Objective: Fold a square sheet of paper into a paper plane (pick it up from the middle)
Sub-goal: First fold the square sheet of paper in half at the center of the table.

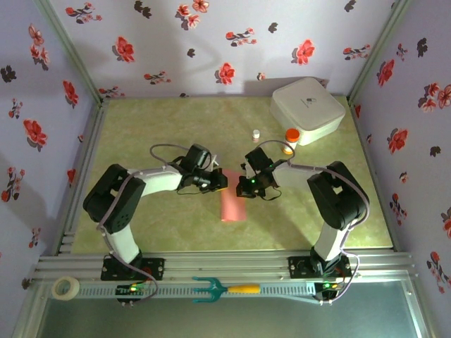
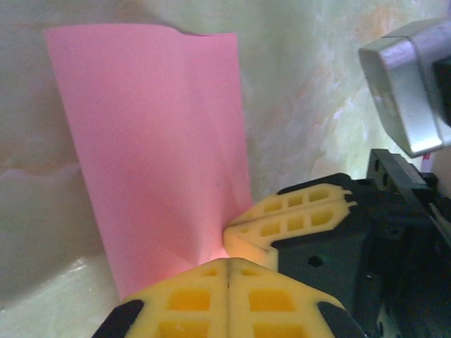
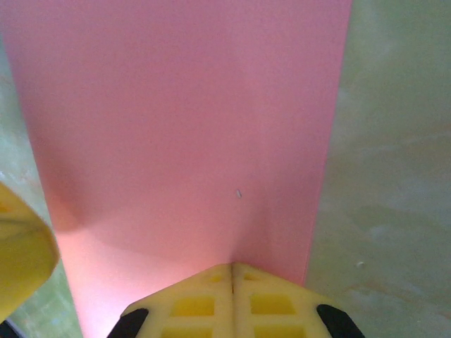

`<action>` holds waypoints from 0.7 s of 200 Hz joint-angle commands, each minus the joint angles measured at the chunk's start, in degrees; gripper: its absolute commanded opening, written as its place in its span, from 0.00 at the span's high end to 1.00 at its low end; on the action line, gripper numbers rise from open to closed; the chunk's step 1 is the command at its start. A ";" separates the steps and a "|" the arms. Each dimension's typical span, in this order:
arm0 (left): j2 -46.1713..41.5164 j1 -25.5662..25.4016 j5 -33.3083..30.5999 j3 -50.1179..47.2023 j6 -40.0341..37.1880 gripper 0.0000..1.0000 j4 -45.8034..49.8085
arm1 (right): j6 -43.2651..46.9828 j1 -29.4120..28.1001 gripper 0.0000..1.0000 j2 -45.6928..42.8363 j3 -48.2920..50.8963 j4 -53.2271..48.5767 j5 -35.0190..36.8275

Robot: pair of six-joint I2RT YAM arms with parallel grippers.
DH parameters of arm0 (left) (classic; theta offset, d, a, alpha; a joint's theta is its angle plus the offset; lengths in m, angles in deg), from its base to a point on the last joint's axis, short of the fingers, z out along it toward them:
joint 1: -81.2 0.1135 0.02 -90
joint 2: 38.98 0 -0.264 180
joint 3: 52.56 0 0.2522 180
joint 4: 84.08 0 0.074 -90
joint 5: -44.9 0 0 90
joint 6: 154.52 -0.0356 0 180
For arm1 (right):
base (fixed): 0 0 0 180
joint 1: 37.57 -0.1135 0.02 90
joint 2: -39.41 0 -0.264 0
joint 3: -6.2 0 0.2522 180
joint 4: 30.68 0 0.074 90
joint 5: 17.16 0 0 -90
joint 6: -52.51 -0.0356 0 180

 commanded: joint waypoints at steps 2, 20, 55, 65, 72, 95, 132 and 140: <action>2.02 0.64 1.67 -1.74 -0.40 0.95 -1.83 | -0.12 0.47 1.00 2.13 1.18 -4.02 4.04; 2.48 0.93 1.68 -2.90 -0.59 0.94 -2.33 | -0.50 0.44 1.00 2.02 1.54 -3.79 4.18; 3.73 1.79 0.91 -5.68 -2.03 0.94 -2.23 | -1.78 0.42 1.00 1.85 2.85 -3.25 4.62; 3.70 2.28 0.27 -6.64 -2.61 0.94 -1.92 | -2.52 0.38 1.00 1.69 3.26 -2.64 4.63; 3.64 2.71 -0.19 -7.25 -2.99 0.94 -1.80 | -2.91 0.38 1.00 1.60 3.63 -2.34 4.64; 3.17 3.65 -0.19 -7.08 -3.42 0.94 -0.96 | -4.27 0.38 1.00 0.99 4.78 -1.11 5.35; -0.41 3.66 0.97 -2.30 -3.47 0.91 2.32 | -4.64 0.38 1.00 0.72 4.92 -0.80 5.98; -0.50 3.65 1.60 -0.79 -3.69 0.90 3.13 | -4.64 0.38 1.00 0.80 4.90 -0.79 5.94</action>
